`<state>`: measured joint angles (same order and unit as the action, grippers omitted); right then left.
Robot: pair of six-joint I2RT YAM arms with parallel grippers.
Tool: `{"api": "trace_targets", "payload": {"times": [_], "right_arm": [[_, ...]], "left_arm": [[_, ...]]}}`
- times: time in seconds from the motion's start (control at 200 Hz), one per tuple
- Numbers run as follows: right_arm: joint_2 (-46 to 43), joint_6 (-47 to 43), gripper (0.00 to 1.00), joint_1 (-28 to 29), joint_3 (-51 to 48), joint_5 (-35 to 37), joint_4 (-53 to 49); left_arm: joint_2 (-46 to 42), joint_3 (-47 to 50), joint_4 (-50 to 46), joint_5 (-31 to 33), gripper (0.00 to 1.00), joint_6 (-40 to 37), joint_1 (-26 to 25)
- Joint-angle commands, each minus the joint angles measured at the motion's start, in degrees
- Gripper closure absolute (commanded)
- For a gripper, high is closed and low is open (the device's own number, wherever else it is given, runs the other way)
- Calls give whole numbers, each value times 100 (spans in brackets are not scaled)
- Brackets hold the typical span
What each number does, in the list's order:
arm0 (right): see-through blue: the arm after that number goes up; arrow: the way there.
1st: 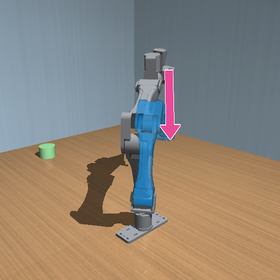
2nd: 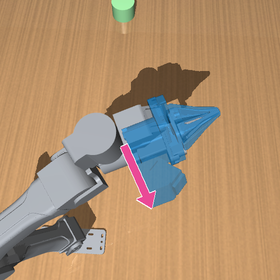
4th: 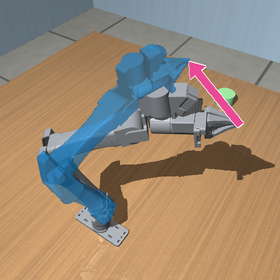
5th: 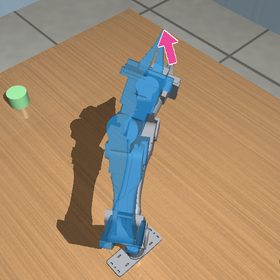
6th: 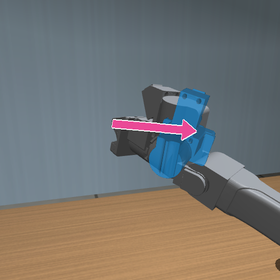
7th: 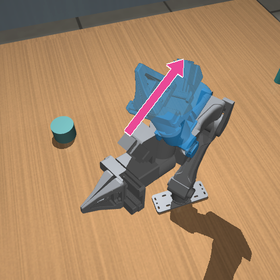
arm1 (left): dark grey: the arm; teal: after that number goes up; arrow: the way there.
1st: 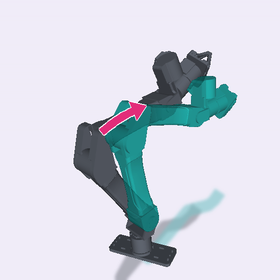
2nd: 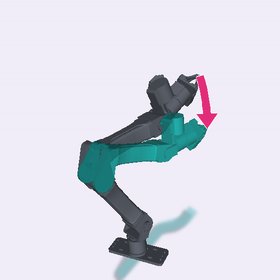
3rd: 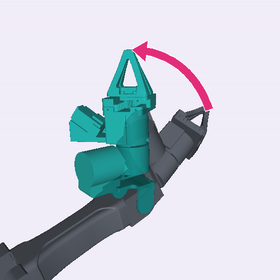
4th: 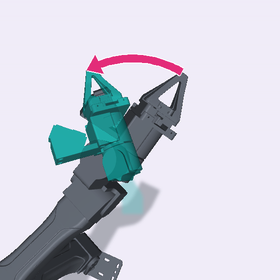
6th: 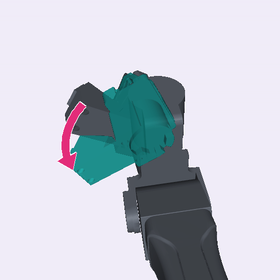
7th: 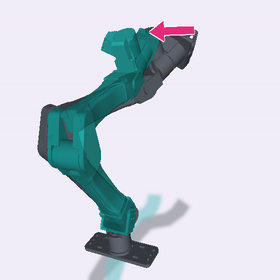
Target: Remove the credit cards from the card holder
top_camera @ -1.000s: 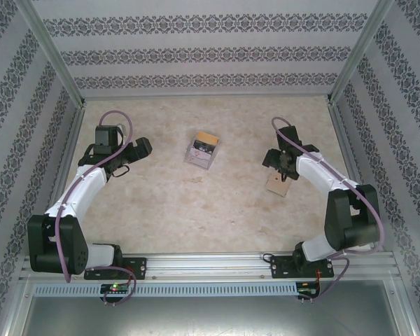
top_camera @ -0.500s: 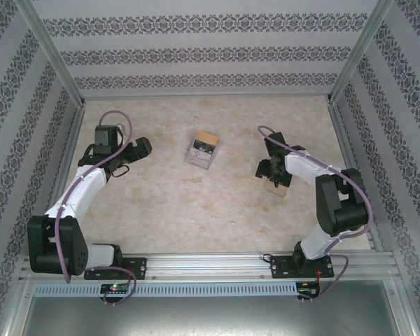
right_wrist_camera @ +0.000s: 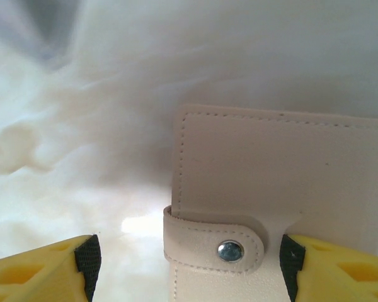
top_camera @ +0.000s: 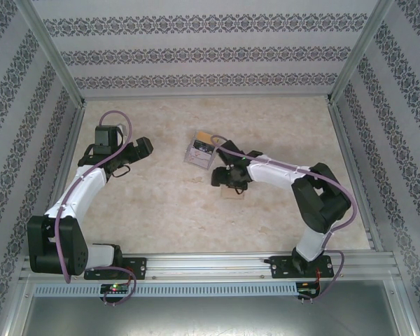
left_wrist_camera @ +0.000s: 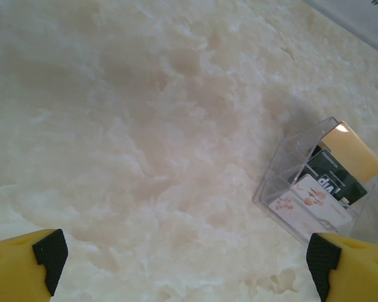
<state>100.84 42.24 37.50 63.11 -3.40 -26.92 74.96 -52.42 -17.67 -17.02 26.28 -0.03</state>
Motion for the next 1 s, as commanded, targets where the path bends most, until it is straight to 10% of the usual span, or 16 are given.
{"api": "trace_targets", "payload": {"times": [0.0,0.46,0.694,0.994], "right_arm": [[-99,234,23,98,152,-292,101],[-750,-580,30,-1239,-834,-1074,167],[106,-559,56,-1121,68,-356,-284],[913,-826,54,-582,1123,280,-1071]], "left_arm": [[-80,-11,-219,-344,1,153,-66],[232,-64,-804,-401,0,460,-1064],[548,-165,-693,-226,0,531,-1281],[882,-422,-667,9,1,395,-1282]]}}
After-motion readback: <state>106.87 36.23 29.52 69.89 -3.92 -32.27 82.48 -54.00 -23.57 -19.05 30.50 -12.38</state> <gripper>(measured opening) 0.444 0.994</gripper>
